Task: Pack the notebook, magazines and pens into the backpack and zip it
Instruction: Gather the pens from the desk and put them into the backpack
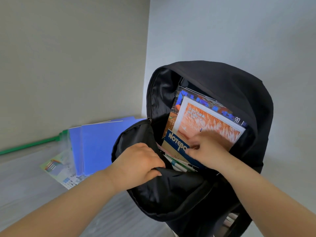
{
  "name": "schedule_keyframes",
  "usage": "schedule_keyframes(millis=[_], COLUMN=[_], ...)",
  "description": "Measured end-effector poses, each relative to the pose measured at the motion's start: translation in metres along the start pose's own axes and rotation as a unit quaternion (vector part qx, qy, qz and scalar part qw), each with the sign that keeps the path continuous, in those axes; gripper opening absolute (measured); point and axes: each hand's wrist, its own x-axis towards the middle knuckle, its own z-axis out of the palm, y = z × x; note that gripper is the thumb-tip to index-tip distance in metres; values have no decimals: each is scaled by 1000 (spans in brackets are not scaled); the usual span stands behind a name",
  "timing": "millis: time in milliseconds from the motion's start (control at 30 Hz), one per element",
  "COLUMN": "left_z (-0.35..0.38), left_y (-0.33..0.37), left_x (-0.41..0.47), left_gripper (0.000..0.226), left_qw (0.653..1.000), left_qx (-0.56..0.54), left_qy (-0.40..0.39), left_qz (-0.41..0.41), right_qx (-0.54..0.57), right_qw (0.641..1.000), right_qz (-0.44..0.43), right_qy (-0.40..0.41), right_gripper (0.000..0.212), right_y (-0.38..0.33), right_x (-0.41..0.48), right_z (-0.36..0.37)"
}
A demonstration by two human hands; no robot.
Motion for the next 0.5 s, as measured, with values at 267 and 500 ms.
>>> schedule_keyframes(millis=[267,500], left_z=[-1,-18], left_y=[-4,-37], left_x=[32,55], left_gripper=[21,53], left_qw=[998,964], left_qx=[-58,-176], left_qy=[-19,158], left_qz=[30,-122], right_qx=[153,-2], right_qw=[945,953], right_qz=[92,146], right_qy=[273,265], right_gripper=[31,44], right_y=[1,7], right_x=[-38,-32], right_z=[-45,-49])
